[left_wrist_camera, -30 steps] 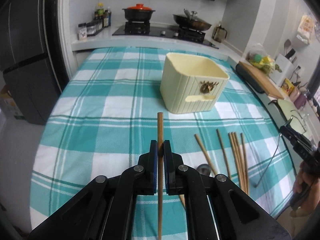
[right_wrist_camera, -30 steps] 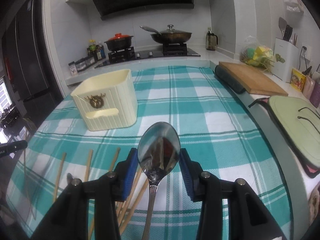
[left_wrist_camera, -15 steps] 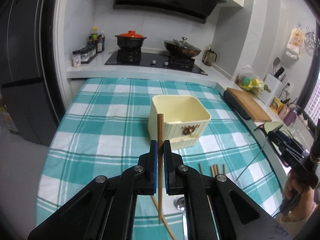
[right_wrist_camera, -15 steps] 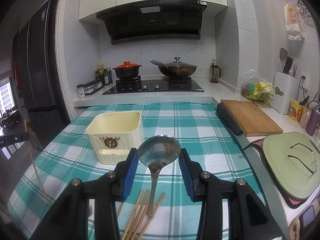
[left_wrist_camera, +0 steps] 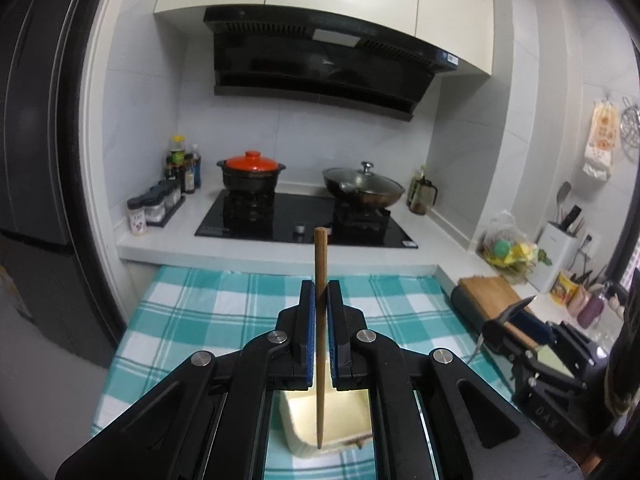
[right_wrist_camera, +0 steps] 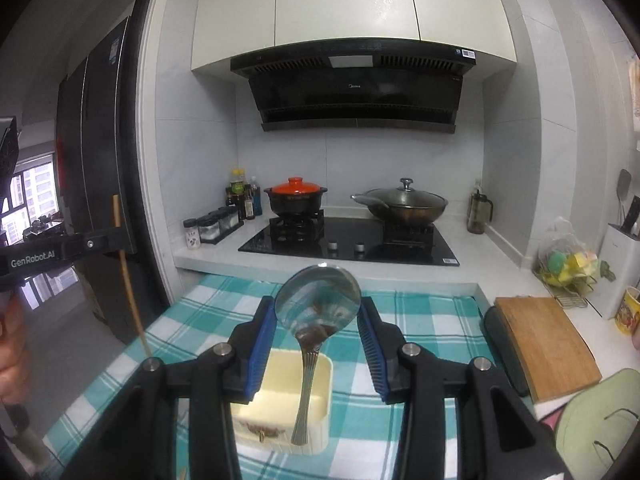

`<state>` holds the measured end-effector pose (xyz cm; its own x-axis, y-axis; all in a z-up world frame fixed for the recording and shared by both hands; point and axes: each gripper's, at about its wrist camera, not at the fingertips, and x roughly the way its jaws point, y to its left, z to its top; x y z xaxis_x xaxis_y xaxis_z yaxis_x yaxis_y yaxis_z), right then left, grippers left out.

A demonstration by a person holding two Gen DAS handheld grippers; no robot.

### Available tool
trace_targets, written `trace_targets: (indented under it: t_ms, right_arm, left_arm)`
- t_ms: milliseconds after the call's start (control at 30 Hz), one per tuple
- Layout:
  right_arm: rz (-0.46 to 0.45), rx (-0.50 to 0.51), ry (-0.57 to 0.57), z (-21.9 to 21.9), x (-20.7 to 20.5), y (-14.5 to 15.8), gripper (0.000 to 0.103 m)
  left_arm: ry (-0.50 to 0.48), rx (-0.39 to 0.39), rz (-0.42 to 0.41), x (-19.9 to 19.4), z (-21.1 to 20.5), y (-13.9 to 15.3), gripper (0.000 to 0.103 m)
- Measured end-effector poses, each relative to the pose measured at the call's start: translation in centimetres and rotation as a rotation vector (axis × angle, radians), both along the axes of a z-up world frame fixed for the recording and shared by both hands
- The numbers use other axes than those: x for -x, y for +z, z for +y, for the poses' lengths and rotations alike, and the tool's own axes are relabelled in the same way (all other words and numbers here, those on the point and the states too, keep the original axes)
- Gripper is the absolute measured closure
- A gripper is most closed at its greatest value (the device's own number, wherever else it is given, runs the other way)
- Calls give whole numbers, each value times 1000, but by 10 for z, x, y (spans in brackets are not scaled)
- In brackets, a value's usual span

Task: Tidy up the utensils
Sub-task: 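Lift and carry the spoon with the right tool while the left tool carries the chopstick to the cream holder, then open the right tool over the holder while the left tool drops its chopstick in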

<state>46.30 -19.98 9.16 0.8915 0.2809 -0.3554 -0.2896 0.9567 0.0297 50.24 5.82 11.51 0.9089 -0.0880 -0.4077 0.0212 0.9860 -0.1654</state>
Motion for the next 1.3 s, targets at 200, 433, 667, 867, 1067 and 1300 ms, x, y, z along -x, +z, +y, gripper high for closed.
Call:
trace_targets:
  t_ms: [200, 433, 667, 867, 1067, 1300]
  right_arm:
    - [103, 0, -7, 18, -57, -38, 61]
    - [348, -3, -28, 16, -95, -111, 61]
    - [421, -25, -69, 10, -107, -138, 60]
    - [396, -34, -91, -2, -92, -124, 53]
    - [317, -8, -83, -28, -15, -103, 49]
    - [276, 24, -132, -54, 119, -136, 49]
  left_arm:
    - [26, 7, 95, -50, -5, -57, 99]
    - [6, -53, 230, -71, -15, -125, 99]
    - [11, -53, 289, -72, -13, -155, 83]
    - [15, -43, 218, -17, -1, -143, 28]
    - [16, -107, 162, 84, 14, -146, 5]
    - [-15, -110, 288, 198, 18, -206, 5]
